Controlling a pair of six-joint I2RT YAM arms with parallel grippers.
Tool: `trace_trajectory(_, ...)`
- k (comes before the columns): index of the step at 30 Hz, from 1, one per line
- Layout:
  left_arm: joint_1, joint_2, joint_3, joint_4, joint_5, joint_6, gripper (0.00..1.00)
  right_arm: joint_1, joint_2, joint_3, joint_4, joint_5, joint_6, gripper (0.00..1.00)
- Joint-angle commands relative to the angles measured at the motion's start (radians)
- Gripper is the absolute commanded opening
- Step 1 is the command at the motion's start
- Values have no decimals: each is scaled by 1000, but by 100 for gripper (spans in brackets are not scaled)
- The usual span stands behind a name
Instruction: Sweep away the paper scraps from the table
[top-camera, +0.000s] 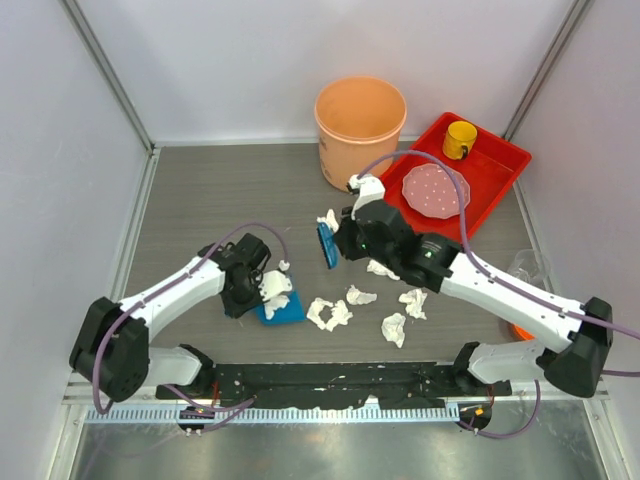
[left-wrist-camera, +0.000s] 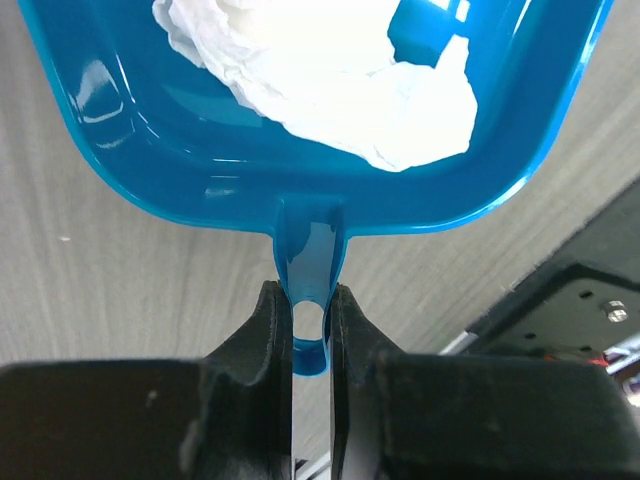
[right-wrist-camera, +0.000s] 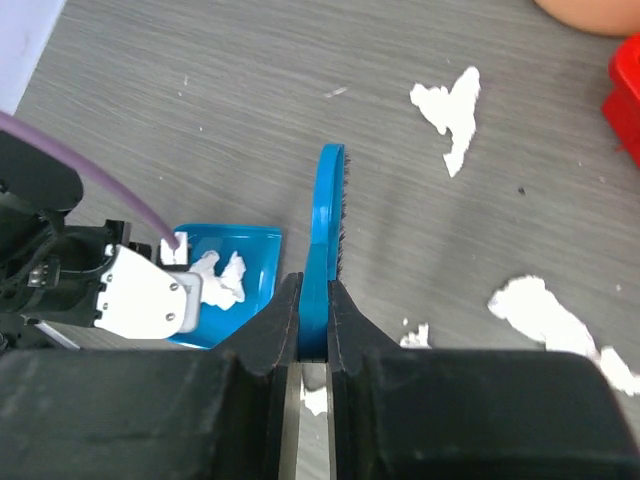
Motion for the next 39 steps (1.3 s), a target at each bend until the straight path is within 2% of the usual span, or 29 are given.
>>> trace_trajectory(1,-73,-43,-44,-88,50,23,0,22,-38,-89,-100,42,86,1)
trace_trajectory(7,-171,40,-44,-38,-11,-20,0,48,-29,-161,-92,-9,150,1)
trace_trajectory(11,-182,109,-20,-3,-21,-35,0,74,-31,-201,-51,-43,181,1)
trace_trajectory(15,-182,120,-3,31,40,-51,0,102,2,-246,96,-130,204,1)
trace_trajectory(19,-180,137,9,70,54,-89,0,104,43,-251,142,-152,224,1)
trace_trajectory(22,-179,141,5,91,122,-98,0,104,57,-251,193,-182,235,1)
trace_trajectory(26,-177,147,5,139,143,-109,0,104,61,-197,228,-153,209,1)
trace_trajectory(29,-157,154,19,159,145,-118,0,104,68,-137,230,-139,178,1)
trace_trajectory(32,-95,144,31,180,175,-126,0,102,77,-111,219,-129,161,1)
trace_trajectory(36,48,105,39,218,235,-133,0,104,55,-88,164,-81,137,1)
trace_trajectory(39,87,60,26,263,254,-137,0,102,12,-83,161,-46,112,1)
